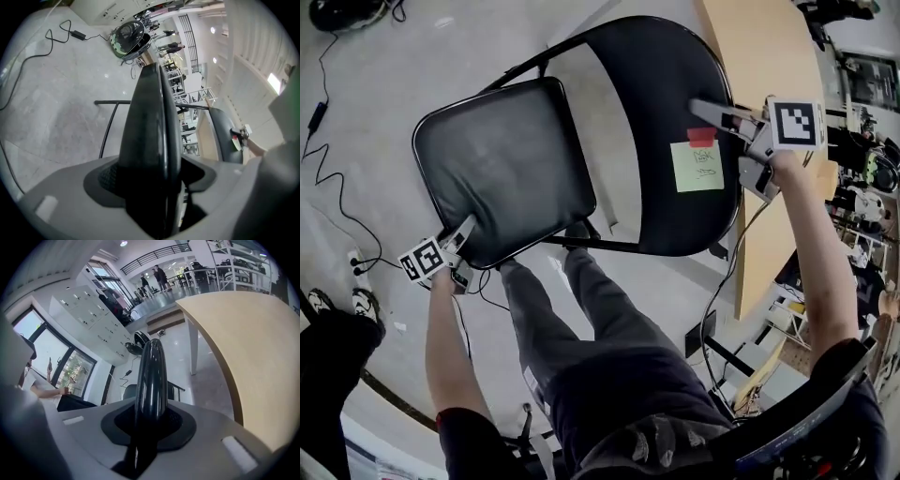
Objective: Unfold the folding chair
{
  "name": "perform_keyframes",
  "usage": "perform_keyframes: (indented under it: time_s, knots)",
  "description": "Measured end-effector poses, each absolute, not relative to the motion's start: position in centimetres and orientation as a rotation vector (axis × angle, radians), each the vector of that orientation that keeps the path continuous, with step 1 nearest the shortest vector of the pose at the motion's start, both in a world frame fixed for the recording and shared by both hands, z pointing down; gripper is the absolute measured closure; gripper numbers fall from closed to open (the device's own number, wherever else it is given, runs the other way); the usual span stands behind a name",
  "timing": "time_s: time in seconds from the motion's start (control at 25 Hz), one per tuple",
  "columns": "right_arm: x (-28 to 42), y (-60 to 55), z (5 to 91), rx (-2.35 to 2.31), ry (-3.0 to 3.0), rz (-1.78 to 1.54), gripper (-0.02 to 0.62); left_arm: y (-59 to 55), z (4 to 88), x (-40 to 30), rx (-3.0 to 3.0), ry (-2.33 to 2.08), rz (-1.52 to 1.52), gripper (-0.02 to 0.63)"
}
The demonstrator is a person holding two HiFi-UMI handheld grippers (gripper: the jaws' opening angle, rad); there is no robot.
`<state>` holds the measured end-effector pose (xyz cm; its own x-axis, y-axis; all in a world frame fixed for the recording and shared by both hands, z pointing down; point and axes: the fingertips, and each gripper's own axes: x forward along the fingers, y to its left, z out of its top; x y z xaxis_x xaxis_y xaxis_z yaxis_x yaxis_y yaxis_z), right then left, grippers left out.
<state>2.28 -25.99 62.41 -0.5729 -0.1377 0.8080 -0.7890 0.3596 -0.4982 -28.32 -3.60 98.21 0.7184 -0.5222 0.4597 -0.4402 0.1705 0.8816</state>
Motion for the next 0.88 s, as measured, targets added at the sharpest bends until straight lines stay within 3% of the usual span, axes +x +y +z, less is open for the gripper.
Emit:
perform_keyframes:
  time_s: [0.32, 0.6, 0.76, 0.88]
  knots:
    - [3.8, -26.3, 63.0, 0.815, -1.958, 1.204, 0.528, -3.6, 99.4, -29.4, 1.438, -0.923, -0.034, 0.244]
    - [3.9, -26.3, 63.2, 0.798, -1.984, 1.222, 0.523, -2.9, 99.9, -30.8, 1.355, -0.923, 0.008, 0.173]
    - [3.5, -26.2, 63.0, 0.822, -1.992, 1.243, 0.52, -1.7, 98.3, -32.9, 1.23, -1.077, -0.039, 0.209]
    - [5.8, -25.9, 63.5, 0.902, -1.908, 1.167, 0.512, 1.4, 95.5, -34.4, 1.086, -1.186, -0.117, 0.286]
